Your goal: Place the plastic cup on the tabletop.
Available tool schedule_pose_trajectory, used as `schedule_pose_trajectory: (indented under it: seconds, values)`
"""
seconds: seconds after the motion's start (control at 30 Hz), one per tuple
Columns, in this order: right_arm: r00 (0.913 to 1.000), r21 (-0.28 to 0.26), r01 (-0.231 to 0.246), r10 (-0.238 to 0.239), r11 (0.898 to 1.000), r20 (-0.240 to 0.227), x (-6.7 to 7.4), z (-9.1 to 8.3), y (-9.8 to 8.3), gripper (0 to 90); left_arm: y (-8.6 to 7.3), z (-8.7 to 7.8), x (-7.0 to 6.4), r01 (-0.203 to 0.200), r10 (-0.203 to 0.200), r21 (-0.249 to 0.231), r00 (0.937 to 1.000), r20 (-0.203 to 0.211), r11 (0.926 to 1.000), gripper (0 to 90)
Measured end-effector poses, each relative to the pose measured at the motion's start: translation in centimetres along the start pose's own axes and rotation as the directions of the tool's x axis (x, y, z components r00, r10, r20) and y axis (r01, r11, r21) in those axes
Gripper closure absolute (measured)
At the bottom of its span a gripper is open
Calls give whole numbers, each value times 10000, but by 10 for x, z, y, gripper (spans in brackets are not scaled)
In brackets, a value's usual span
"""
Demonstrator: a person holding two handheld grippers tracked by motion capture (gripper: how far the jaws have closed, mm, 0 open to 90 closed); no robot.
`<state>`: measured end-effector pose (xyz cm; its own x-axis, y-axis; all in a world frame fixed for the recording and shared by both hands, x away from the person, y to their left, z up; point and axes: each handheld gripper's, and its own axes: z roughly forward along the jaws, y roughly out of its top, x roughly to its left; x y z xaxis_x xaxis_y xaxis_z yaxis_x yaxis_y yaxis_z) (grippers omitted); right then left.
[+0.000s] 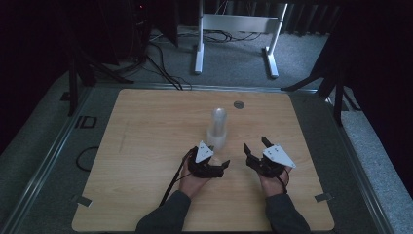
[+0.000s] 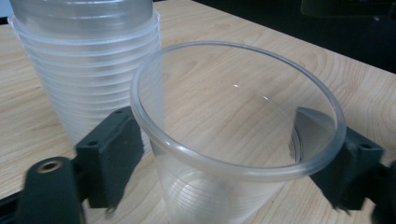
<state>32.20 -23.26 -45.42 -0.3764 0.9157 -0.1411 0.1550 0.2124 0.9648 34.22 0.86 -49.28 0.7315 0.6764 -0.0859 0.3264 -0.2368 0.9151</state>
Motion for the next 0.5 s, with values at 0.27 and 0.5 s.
schedule_pose_trajectory:
  seconds: [0.27, 0.5]
  values:
    - [10000, -13, -13, 13, 10000, -5, -1, 0, 0, 294, -4, -8, 3, 255, -261, 235, 9993, 250, 9994, 128]
    - [10000, 14, -16, 16, 10000, -19, 0, 0, 0, 294, -9, -21, 4, 315, -321, 169, 9989, 354, 9994, 118]
